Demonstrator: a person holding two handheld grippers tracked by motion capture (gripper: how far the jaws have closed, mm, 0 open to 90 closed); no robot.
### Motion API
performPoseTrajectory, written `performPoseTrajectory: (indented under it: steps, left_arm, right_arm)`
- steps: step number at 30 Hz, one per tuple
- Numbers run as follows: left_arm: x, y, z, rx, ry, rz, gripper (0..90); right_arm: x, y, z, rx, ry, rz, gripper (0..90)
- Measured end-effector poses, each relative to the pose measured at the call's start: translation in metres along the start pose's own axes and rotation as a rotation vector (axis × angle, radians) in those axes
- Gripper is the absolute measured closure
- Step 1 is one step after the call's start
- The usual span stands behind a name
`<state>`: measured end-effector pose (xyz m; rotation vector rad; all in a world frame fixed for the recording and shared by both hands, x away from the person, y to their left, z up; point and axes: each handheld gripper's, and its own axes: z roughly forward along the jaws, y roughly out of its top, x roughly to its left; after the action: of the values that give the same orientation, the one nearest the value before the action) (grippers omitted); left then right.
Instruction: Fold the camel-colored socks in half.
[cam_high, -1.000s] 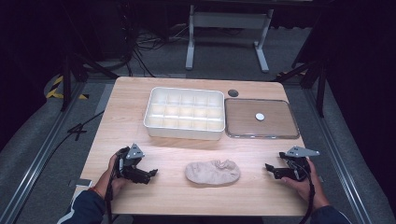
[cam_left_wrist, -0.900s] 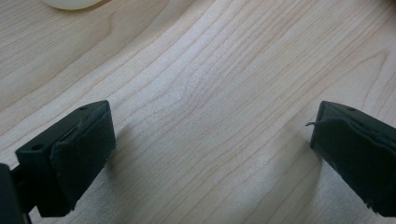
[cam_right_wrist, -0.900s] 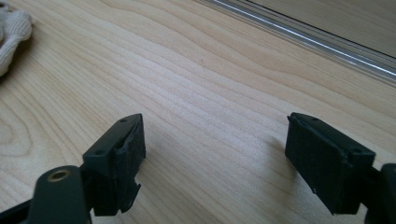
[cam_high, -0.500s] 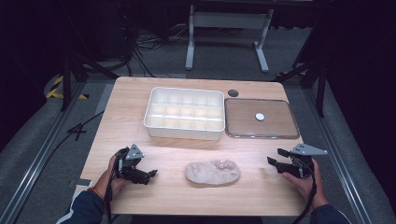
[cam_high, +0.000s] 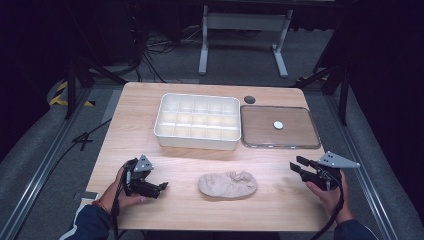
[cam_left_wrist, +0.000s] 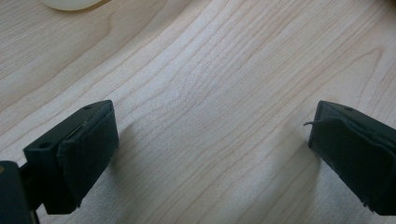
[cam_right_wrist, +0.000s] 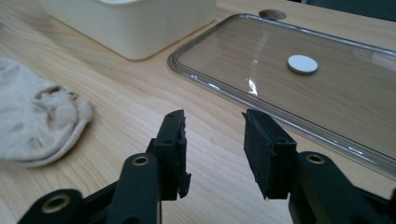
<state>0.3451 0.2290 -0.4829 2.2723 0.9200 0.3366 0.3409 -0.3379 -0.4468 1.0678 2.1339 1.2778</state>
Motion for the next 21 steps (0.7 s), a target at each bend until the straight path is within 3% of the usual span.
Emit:
performPoseTrajectory:
  steps: [7,12,18,19,21]
  left_arm:
    - [0.0,0.0,0.0,-0.003,-0.001,0.0,1.7]
    - [-0.001,0.001,0.0,-0.011,0.003,-0.01,3.6]
    - [0.001,0.004,-0.002,-0.011,0.002,-0.025,17.3]
    - [0.004,0.007,-0.003,-0.017,-0.011,-0.028,22.9]
    - [0.003,0.01,-0.003,-0.013,-0.039,-0.049,28.0]
  right_arm:
    - [0.021,0.012,0.01,-0.012,0.06,-0.051,67.0]
    - [0.04,0.019,0.021,-0.007,0.131,-0.074,72.1]
    - [0.066,0.027,0.038,0.025,0.217,-0.13,81.9]
    - [0.081,0.03,0.046,0.042,0.265,-0.164,86.2]
    - [0.091,0.032,0.052,0.054,0.292,-0.193,87.6]
